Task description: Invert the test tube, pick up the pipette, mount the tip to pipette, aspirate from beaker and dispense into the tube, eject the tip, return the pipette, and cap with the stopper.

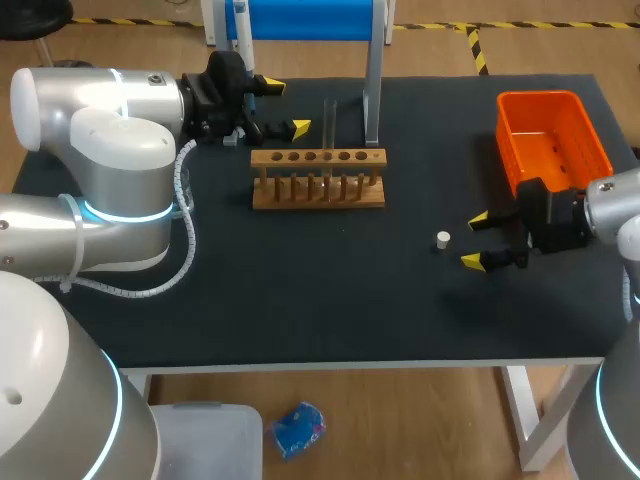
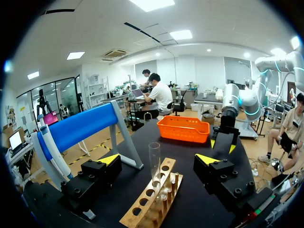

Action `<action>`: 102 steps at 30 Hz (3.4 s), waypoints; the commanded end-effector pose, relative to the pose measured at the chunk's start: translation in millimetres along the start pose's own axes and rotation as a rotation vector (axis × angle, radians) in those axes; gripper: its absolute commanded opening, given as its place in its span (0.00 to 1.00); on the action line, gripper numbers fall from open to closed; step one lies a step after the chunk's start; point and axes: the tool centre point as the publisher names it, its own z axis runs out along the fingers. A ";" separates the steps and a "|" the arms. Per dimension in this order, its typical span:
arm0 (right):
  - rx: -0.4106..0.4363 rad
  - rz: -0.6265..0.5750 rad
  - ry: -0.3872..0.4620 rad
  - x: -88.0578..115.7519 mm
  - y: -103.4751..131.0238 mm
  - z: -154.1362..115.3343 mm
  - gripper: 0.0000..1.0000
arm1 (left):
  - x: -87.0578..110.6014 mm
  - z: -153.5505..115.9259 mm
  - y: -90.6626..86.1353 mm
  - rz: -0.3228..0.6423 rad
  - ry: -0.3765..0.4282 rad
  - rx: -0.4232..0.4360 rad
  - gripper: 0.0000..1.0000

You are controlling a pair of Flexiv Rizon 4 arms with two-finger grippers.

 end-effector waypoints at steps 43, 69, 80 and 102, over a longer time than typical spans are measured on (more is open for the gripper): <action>0.056 -0.035 -0.019 -24.0 -0.6 52.2 0.69 | 0.2 0.8 1.3 0.001 -0.002 0.005 1.00; 0.055 -0.032 -0.026 -28.0 -0.7 55.0 0.48 | 0.2 0.8 1.3 0.001 -0.002 0.005 1.00; 0.049 -0.034 -0.026 -28.8 0.1 55.0 0.32 | 0.2 0.8 1.3 0.001 -0.002 0.005 1.00; 0.042 -0.036 -0.035 -29.4 3.8 51.2 0.00 | 0.2 0.8 1.3 0.001 -0.002 0.005 1.00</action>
